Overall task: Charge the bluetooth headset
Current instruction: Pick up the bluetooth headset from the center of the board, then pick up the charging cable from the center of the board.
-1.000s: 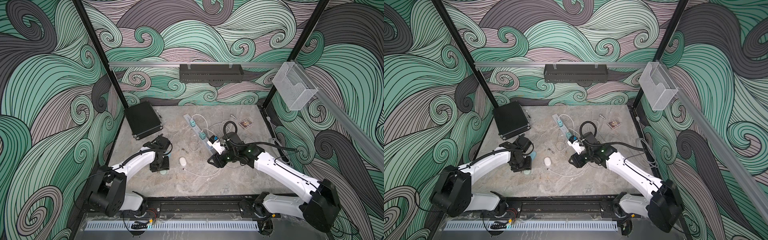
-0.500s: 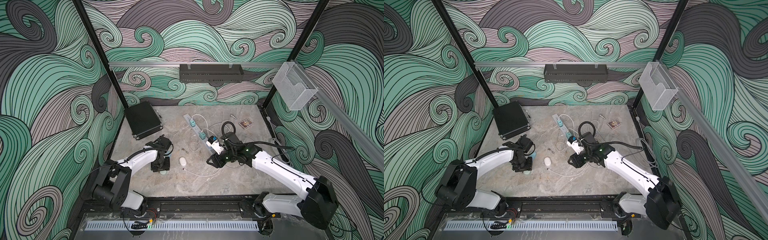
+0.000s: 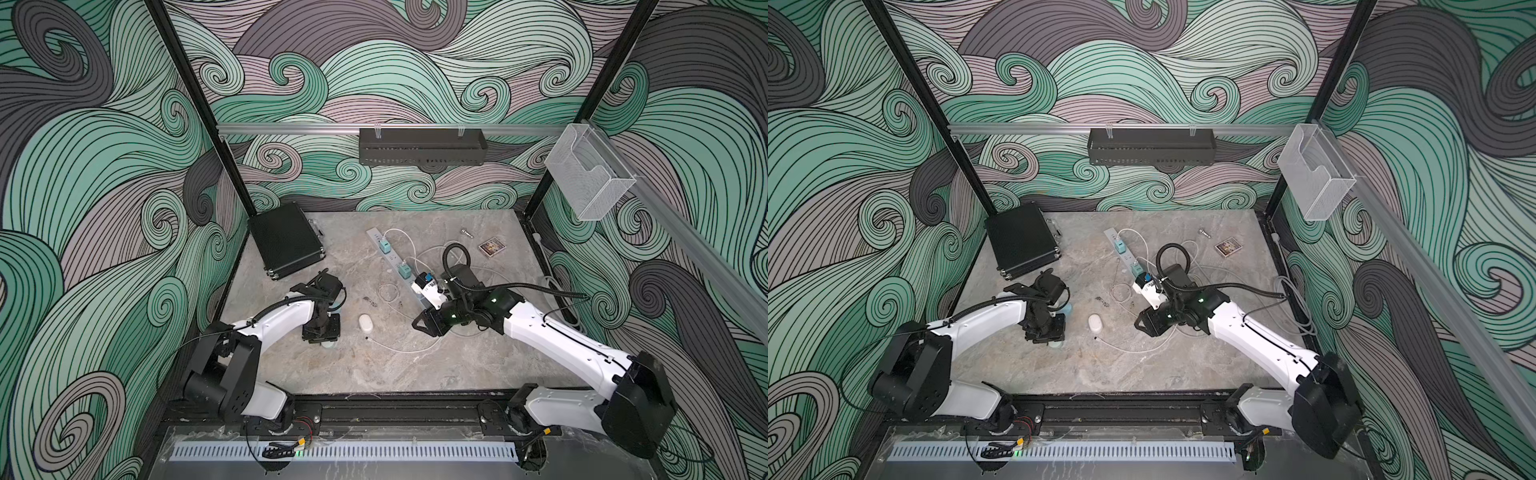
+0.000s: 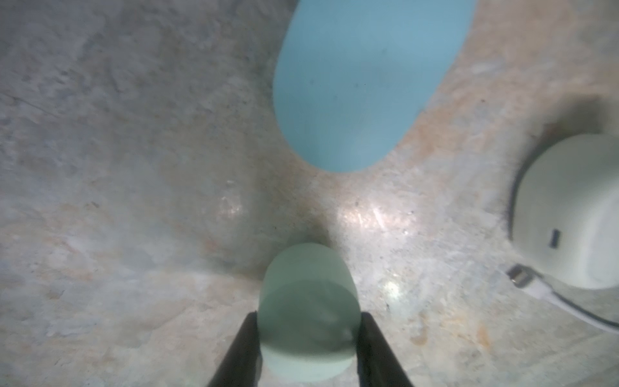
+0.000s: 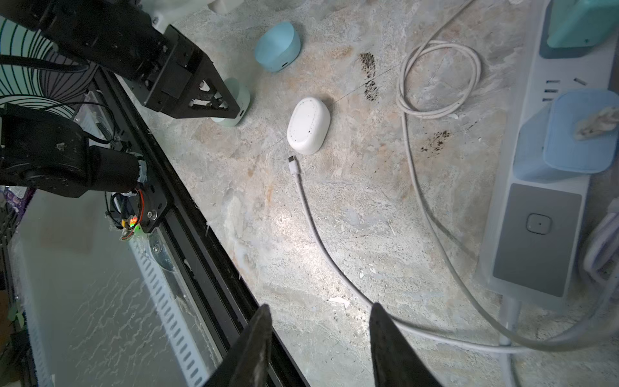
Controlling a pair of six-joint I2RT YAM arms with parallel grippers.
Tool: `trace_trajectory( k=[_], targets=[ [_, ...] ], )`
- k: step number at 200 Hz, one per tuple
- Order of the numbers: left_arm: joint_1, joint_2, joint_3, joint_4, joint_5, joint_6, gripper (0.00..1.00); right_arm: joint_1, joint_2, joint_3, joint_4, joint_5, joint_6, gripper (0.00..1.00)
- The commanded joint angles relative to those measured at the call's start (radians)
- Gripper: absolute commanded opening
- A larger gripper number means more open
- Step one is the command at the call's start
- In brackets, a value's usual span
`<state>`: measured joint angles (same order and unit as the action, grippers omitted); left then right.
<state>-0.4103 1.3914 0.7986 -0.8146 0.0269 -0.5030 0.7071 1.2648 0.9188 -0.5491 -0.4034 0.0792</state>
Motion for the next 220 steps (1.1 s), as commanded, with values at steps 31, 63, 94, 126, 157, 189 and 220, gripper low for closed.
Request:
trace_trajectory(
  k=[31, 63, 94, 126, 157, 189, 220],
  targets=[
    [0.002, -0.149, 0.091, -0.056, 0.078, 0.065, 0.24, 0.137, 0.095, -0.028, 0.062, 0.159, 0.001, 0.42],
    [0.002, -0.187, 0.105, -0.076, 0.13, 0.081, 0.24, 0.227, 0.194, -0.038, 0.209, 0.277, -0.019, 0.44],
    [0.004, -0.236, 0.096, -0.074, 0.151, 0.071, 0.23, 0.286, 0.299, -0.033, 0.344, 0.334, -0.023, 0.44],
    [0.013, -0.265, 0.09, -0.077, 0.164, 0.061, 0.24, 0.333, 0.405, 0.01, 0.408, 0.378, -0.028, 0.4],
    [0.033, -0.27, 0.087, -0.082, 0.197, 0.073, 0.23, 0.363, 0.469, 0.026, 0.462, 0.422, -0.011, 0.33],
    [0.048, -0.276, 0.087, -0.081, 0.231, 0.077, 0.23, 0.382, 0.503, 0.037, 0.481, 0.464, -0.011, 0.3],
    [0.053, -0.27, 0.085, -0.083, 0.256, 0.087, 0.22, 0.401, 0.531, 0.041, 0.502, 0.494, -0.026, 0.28]
  ],
)
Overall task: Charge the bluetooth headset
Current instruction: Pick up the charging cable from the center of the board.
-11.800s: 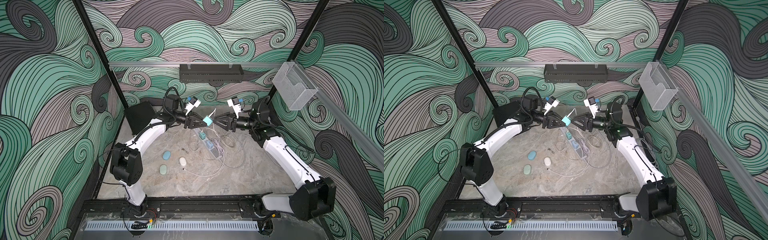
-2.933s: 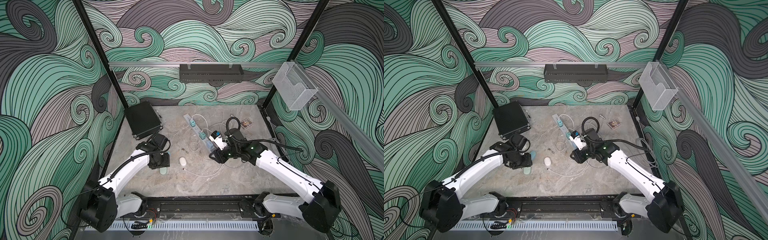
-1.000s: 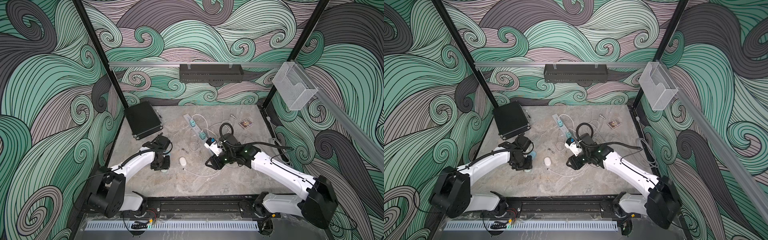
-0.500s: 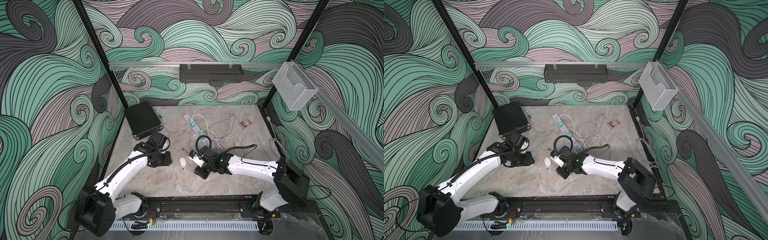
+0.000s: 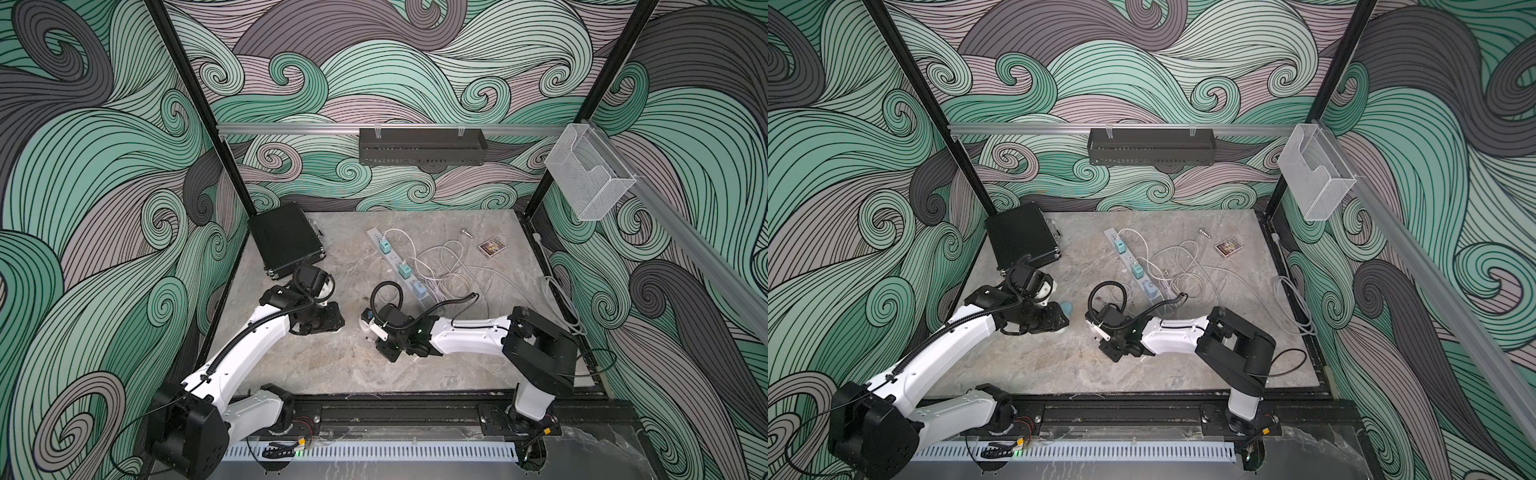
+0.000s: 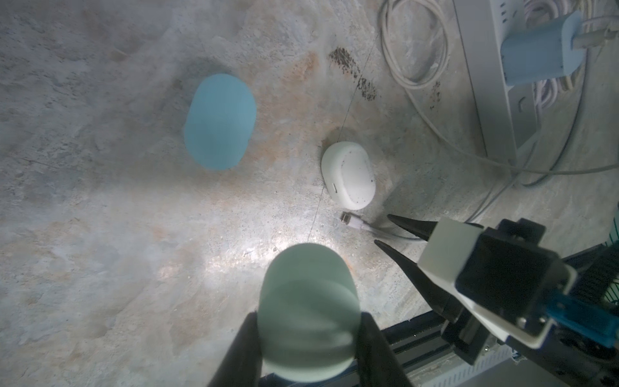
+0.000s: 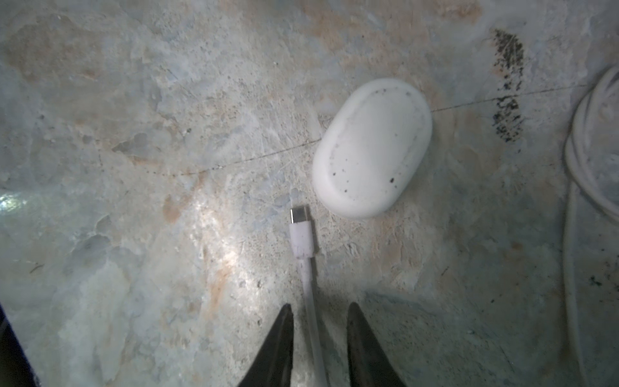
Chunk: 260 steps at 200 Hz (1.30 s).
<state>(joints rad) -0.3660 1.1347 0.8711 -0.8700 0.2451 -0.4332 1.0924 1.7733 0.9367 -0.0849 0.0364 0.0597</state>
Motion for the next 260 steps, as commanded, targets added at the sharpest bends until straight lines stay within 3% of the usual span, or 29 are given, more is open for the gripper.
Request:
trace_trajectory(
  k=[1, 52, 119, 208, 260],
  targets=[
    [0.009, -0.012, 0.012, -0.027, 0.038, 0.018, 0.23, 0.016, 0.023, 0.024, 0.038, 0.055, -0.008, 0.27],
    [0.019, -0.022, 0.003, -0.027, 0.047, 0.025, 0.22, 0.039, 0.058, 0.018, 0.056, 0.072, -0.021, 0.23],
    [0.033, -0.038, 0.0, -0.031, 0.045, 0.027, 0.22, 0.043, 0.054, -0.04, 0.05, 0.079, -0.059, 0.0],
    [0.031, -0.032, -0.053, 0.151, 0.208, 0.061, 0.22, -0.028, -0.298, -0.151, 0.072, -0.085, -0.015, 0.0],
    [0.024, -0.016, -0.093, 0.305, 0.327, 0.124, 0.21, -0.062, -0.455, -0.222, 0.094, -0.121, 0.009, 0.0]
  ],
)
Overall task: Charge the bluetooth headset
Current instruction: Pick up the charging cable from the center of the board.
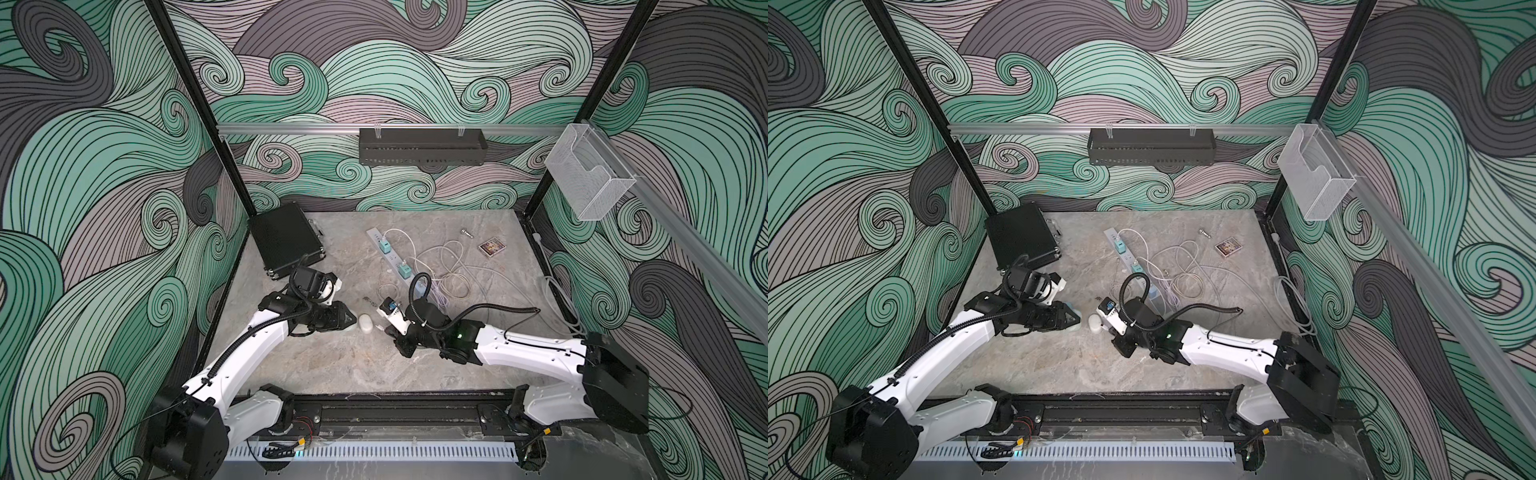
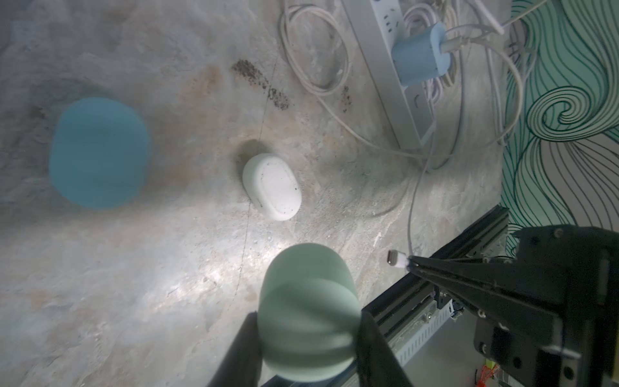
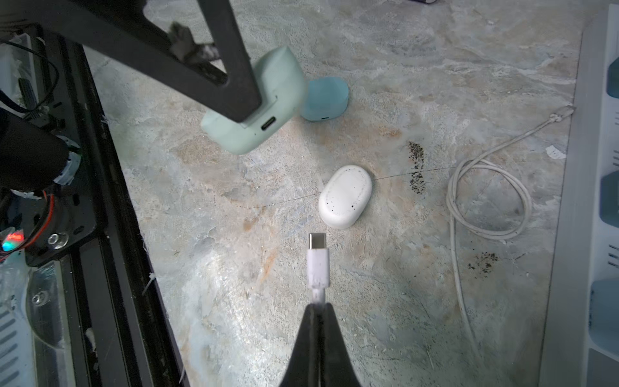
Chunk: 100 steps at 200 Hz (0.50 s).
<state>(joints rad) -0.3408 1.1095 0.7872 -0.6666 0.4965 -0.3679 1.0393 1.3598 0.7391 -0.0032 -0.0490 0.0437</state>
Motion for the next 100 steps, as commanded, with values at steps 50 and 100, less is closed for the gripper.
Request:
trace_trajectory(
  k=[50, 100],
  targets=[
    [-0.024, 0.142, 0.065, 0.08, 0.088, 0.134, 0.21, -0.021, -0.07, -0.04, 0.056, -0.046, 0.022, 0.0],
    [-0.043, 0.209, 0.103, 0.084, 0.11, 0.177, 0.2, -0.024, -0.079, -0.047, 0.091, -0.058, 0.027, 0.0]
  ],
)
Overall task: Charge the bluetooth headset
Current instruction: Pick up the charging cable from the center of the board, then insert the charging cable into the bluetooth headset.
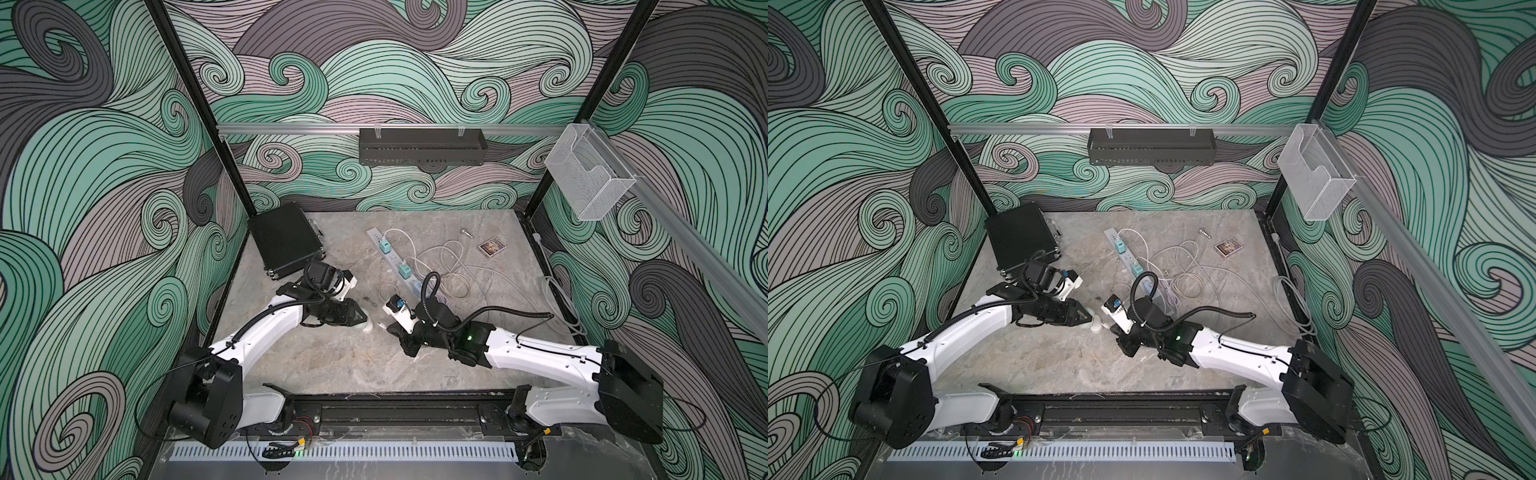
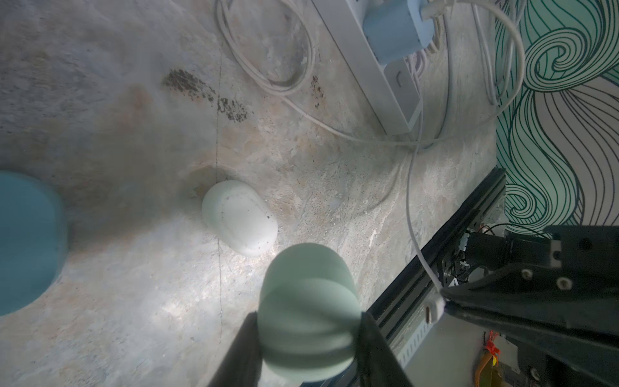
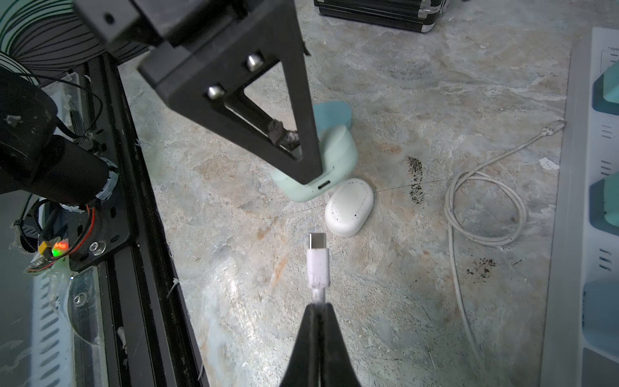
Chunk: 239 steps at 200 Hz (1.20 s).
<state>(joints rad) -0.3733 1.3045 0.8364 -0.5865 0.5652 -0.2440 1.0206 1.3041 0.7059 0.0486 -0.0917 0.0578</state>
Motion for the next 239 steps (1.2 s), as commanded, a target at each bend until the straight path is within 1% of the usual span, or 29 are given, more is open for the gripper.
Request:
trace_trajectory(
  k=[1, 22, 51, 85, 117, 174, 179, 204, 239],
  targets=[
    [-0.012, 0.014, 0.053, 0.003, 0.043, 0.054, 0.2, -0.005, -0.023, -0.014, 0.04, -0.016, 0.013, 0.0],
    [-0.013, 0.02, 0.065, -0.015, 0.069, 0.109, 0.2, -0.005, -0.017, -0.02, 0.033, -0.004, 0.002, 0.0],
    [-0.016, 0.056, 0.109, -0.093, 0.015, 0.153, 0.2, -0.006, -0.006, -0.013, -0.006, 0.037, -0.049, 0.0],
    [-0.052, 0.094, 0.144, -0.13, -0.024, 0.166, 0.2, -0.005, 0.004, 0.003, -0.041, 0.05, -0.09, 0.0],
    [-0.082, 0.108, 0.159, -0.131, -0.017, 0.17, 0.19, -0.007, 0.021, 0.018, -0.049, 0.045, -0.089, 0.0],
    [-0.093, 0.111, 0.18, -0.176, -0.01, 0.18, 0.18, -0.006, 0.03, 0.039, -0.073, 0.073, -0.094, 0.0],
    [-0.094, 0.141, 0.181, -0.176, -0.01, 0.175, 0.18, -0.006, 0.031, 0.042, -0.076, 0.072, -0.096, 0.0],
    [-0.096, 0.158, 0.186, -0.175, -0.009, 0.149, 0.18, -0.005, 0.039, 0.049, -0.085, 0.063, -0.102, 0.0],
    [-0.105, 0.176, 0.202, -0.193, -0.015, 0.148, 0.17, -0.006, 0.038, 0.053, -0.087, 0.061, -0.108, 0.0]
  ],
)
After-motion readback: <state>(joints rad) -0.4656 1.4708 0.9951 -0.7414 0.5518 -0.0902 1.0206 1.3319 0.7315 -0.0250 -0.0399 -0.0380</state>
